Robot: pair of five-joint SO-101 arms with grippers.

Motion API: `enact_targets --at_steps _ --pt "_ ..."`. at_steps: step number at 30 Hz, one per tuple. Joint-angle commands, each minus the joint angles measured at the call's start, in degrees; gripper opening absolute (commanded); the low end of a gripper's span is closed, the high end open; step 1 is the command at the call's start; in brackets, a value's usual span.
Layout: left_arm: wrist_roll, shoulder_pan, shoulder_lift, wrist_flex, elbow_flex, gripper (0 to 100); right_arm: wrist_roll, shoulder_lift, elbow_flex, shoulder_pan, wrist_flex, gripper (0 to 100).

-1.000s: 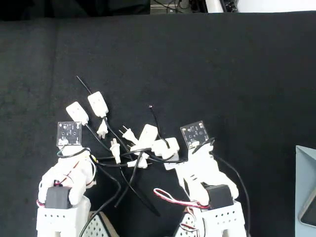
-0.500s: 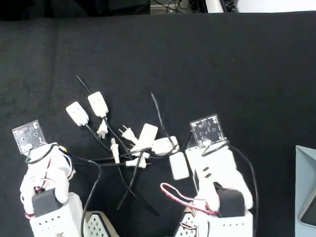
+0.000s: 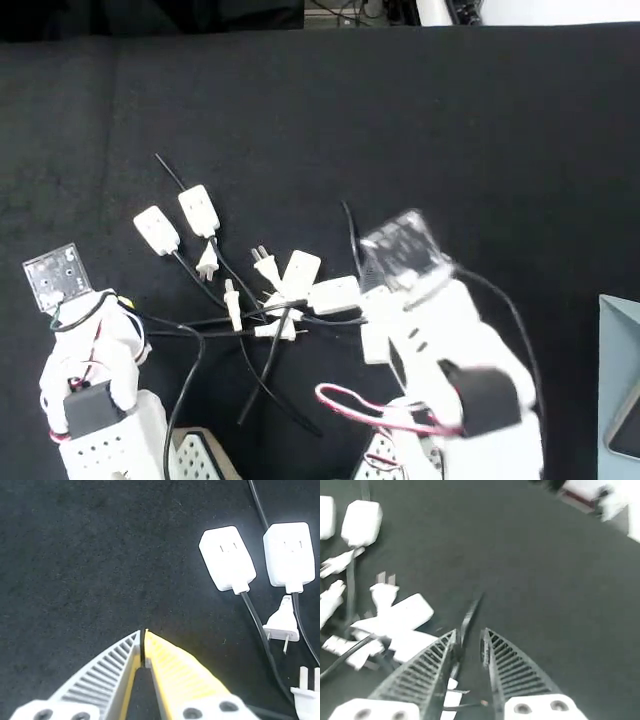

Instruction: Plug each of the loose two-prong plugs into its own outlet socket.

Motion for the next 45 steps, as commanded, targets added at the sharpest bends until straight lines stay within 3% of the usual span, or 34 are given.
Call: enact_targets --at_steps 1,5,13,20,29,39,44,45 --pt "-0.35 -0.57 -0.18 -1.32 -0.31 3 0.0 12.0 -6.73 -7.3 -0.09 8.0" --pt "-2.37 -0.57 -0.18 -5.1 3.03 3 -4.04 19.03 -10.15 -13.45 -0.35 8.6" --pt "-5.89 -0.48 -0.18 -5.54 3.91 3 -10.02 34.59 -14.73 -24.0 -0.44 19.1" --pt "-5.89 -0.48 -0.18 -5.54 4.0 3 -10.2 47.34 -13.49 -31.91 -9.85 19.1" --pt "-5.98 -0.48 -0.18 -5.98 5.41 3 -9.85 65.01 -13.49 -32.62 -19.87 19.1" --pt "-5.98 -0.48 -0.18 -5.98 5.49 3 -9.76 71.08 -13.49 -32.18 -20.31 18.6" --pt "-5.98 -0.48 -0.18 -5.98 5.49 3 -9.67 71.25 -13.85 -32.18 -20.57 0.8" --pt "-5.98 -0.48 -0.18 -5.98 5.49 3 -9.58 71.25 -14.02 -32.09 -20.13 1.7"
